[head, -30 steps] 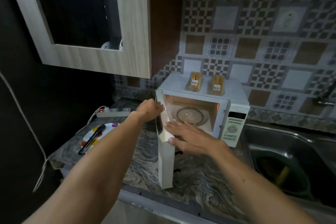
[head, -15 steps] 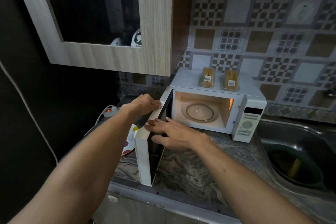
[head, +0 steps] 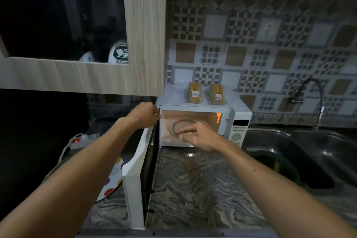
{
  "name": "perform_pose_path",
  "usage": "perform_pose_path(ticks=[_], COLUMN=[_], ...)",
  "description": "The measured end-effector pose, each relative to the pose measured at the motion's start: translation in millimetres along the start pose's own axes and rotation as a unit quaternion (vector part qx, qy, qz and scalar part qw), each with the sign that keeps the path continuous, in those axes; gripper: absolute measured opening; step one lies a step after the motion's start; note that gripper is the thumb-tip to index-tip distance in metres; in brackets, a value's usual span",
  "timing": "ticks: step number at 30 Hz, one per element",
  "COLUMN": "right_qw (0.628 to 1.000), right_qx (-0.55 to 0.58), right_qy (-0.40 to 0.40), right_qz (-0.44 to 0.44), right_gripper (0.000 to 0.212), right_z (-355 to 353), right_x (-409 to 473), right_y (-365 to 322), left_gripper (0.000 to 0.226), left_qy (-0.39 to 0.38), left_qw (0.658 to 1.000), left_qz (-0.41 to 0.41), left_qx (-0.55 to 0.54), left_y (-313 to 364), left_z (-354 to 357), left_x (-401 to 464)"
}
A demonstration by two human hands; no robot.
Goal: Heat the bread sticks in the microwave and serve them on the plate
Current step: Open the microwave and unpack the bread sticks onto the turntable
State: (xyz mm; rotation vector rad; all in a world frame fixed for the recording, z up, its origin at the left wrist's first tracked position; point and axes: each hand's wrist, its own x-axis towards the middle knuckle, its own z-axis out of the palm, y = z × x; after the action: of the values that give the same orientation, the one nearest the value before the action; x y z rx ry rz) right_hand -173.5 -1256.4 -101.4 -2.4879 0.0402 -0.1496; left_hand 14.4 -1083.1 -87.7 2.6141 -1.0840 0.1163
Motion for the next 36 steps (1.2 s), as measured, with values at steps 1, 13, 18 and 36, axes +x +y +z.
perform_pose_path(ticks=[1,13,18,36], right_qw=[1.000,0.953,0.950,0.941], right_qx=[-0.006,-0.129,-0.111,-0.165], right_qy=[0.023,0.223,0.217,0.149], right_qz=[0.019,0.159,0.197,0.254], right_gripper=[0.026,0.049,0.068,0.103], right_z=[-9.5,-107.5,-135.0,-135.6], right_x=[0.4,67.6,115.5,201.1], right_y=[7.9,108.0,140.0,184.9], left_gripper=[0.023,0.058,0.083,0.097], left_qy=[-0.006,-0.067,-0.042,0.027], left_qw=[1.000,0.998,0.998,0.974], left_qz=[0.011,0.000,-0.044,-0.178], left_qx=[-0.001,-0.003,-0.020,-0.135], left_y=[7.7,85.4,103.2,131.5], left_z=[1.3,32.2,31.5,84.3], left_x=[5.5,106.6,160.6,238.9])
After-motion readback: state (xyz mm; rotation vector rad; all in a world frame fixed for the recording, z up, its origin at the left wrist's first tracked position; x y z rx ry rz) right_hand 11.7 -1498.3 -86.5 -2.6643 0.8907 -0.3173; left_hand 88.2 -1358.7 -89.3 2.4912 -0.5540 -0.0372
